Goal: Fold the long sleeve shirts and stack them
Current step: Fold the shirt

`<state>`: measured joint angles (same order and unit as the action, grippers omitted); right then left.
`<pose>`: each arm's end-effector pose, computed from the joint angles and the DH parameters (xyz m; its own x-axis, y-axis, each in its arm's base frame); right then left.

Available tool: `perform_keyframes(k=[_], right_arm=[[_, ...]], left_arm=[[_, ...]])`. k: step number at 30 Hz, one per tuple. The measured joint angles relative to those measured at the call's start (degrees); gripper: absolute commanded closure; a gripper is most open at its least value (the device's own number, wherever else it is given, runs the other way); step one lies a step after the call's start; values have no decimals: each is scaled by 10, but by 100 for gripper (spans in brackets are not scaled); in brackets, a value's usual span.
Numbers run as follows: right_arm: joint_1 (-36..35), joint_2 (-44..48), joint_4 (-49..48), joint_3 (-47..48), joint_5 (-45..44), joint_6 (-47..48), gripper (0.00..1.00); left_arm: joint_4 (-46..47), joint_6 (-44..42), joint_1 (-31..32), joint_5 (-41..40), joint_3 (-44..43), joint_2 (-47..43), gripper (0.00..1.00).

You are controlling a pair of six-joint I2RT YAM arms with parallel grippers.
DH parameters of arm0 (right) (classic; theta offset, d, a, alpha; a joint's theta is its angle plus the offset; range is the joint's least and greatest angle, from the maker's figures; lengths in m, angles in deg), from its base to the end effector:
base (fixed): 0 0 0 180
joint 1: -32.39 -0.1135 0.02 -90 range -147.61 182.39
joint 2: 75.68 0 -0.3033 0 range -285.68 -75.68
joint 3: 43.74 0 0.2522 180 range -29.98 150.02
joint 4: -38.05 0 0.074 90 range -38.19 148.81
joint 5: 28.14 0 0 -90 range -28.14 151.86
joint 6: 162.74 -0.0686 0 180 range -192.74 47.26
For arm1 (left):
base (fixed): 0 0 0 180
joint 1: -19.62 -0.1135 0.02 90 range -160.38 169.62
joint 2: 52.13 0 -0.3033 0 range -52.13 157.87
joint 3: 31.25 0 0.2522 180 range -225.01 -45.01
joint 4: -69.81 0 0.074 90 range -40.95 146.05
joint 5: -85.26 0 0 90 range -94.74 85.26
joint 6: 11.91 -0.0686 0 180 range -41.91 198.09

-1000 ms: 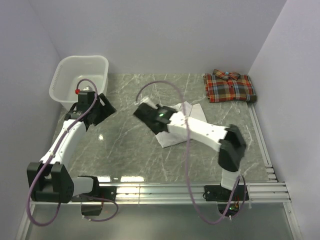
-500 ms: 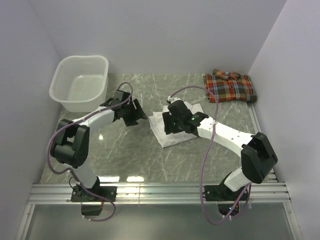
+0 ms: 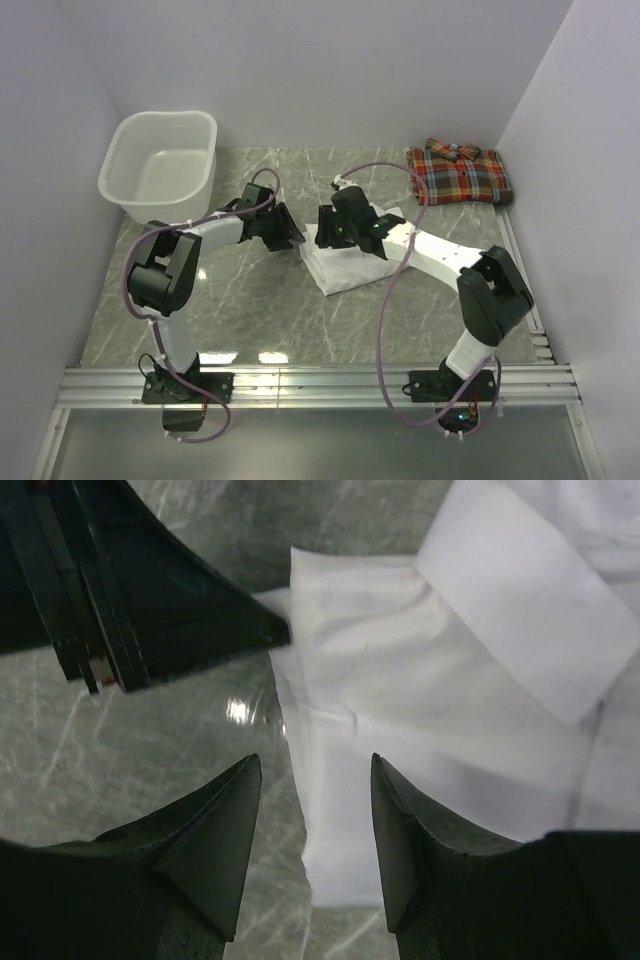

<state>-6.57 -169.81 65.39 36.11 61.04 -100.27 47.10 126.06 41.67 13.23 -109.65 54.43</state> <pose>0.3061 0.2463 0.2591 -0.7447 -0.0079 -0.6673 -0.3114 0.8885 0.3371 0.3783 -0.1760 0.1772 -0.8807 -0.4056 -0.2448 -0.1741 0.7577 -0.6290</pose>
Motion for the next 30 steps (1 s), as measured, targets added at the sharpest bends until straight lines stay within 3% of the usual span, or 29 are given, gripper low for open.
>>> perform_keyframes(k=[3, 7, 9, 17, 30], right_arm=[[0, -38, -17, 20, -2, -14, 43], [0, -78, -25, 42, -19, -32, 42], [0, -95, -26, 54, -28, -37, 42], [-1, -137, -28, 78, -47, -45, 43], [-57, -203, 20, 155, -161, -26, 46]], left_arm=[[14, 2, 1, 2, 0, 7, 55], [34, 4, 2, 6, 0, 12, 69], [53, 8, 2, 9, 4, 16, 81], [111, 12, 2, 21, 35, 38, 100], [191, 26, 1, 38, 79, 38, 99]])
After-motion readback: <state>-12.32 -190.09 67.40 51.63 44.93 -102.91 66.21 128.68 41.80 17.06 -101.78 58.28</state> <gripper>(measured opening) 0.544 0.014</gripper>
